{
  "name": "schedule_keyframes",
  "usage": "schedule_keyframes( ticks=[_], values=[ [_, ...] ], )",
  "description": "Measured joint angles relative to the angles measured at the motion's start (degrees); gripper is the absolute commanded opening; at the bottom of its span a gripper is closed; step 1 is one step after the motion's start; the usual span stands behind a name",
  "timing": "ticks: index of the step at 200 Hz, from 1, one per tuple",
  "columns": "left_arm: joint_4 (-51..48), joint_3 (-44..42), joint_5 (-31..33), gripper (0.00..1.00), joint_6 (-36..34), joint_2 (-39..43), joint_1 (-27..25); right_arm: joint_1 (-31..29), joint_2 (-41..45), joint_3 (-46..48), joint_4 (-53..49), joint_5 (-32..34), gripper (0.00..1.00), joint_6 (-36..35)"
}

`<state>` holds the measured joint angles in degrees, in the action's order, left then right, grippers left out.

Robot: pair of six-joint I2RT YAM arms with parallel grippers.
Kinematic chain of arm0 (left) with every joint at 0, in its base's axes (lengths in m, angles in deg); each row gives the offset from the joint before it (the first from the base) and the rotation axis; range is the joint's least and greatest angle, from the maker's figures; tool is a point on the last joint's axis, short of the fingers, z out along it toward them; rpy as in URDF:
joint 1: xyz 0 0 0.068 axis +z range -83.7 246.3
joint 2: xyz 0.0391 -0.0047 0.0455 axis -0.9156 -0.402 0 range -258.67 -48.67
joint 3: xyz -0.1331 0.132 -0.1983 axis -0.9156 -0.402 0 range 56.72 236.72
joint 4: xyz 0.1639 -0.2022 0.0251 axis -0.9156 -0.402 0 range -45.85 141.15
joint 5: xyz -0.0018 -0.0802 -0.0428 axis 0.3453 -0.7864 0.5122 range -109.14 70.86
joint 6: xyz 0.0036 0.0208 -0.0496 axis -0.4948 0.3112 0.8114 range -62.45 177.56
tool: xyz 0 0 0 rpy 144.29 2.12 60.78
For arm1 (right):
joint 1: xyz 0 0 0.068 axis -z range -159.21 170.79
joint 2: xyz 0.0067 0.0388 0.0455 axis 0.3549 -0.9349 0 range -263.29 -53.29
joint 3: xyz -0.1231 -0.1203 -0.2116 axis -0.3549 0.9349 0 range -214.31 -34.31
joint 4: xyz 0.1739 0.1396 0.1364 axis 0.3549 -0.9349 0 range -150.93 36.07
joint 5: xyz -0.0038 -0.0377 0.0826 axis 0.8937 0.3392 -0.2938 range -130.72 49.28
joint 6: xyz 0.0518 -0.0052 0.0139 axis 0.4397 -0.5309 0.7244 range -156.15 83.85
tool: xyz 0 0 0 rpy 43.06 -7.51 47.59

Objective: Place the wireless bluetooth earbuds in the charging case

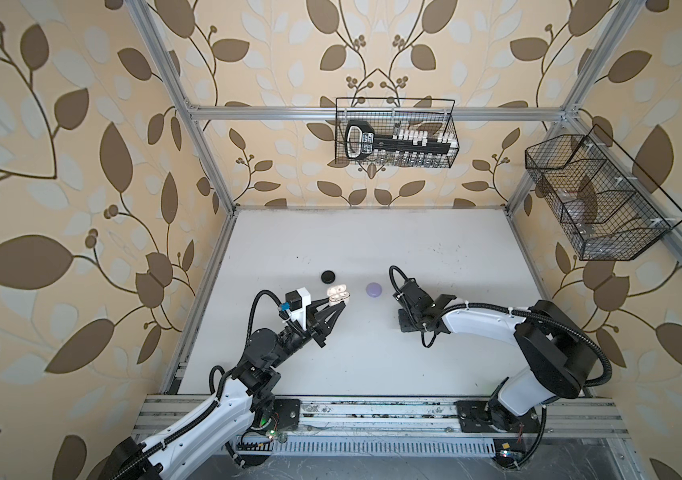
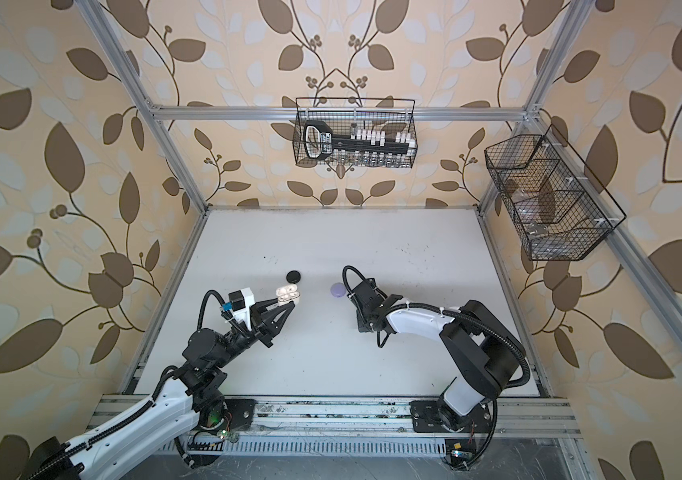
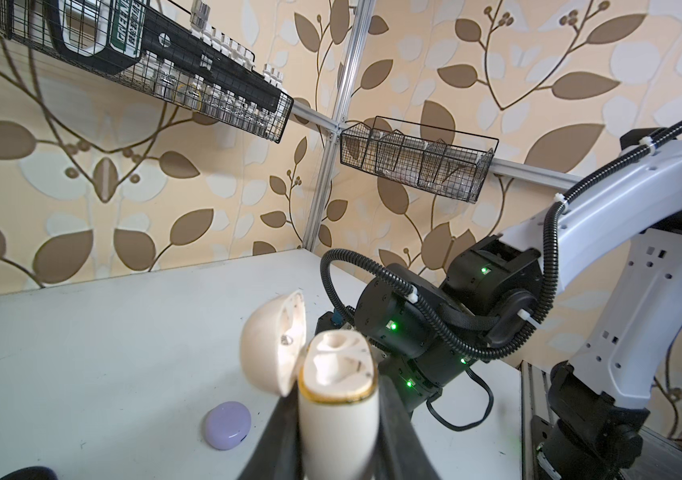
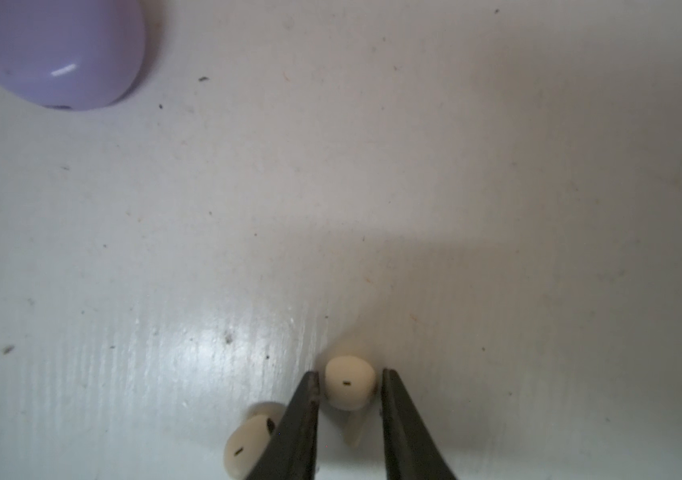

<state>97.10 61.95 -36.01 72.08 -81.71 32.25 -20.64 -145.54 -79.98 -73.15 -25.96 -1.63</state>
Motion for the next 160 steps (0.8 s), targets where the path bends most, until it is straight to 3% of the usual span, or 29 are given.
schedule_keyframes(
  ticks=[84,160],
  values=[
    [-0.9,0.0,0.0,0.0,0.0,0.7,0.0,0.9,-0.3,0.3,2.2,-0.4,0.26,-0.1],
    [-0.9,0.0,0.0,0.0,0.0,0.7,0.0,1.0,0.3,1.3,3.7,-0.4,0.16,0.0]
  ],
)
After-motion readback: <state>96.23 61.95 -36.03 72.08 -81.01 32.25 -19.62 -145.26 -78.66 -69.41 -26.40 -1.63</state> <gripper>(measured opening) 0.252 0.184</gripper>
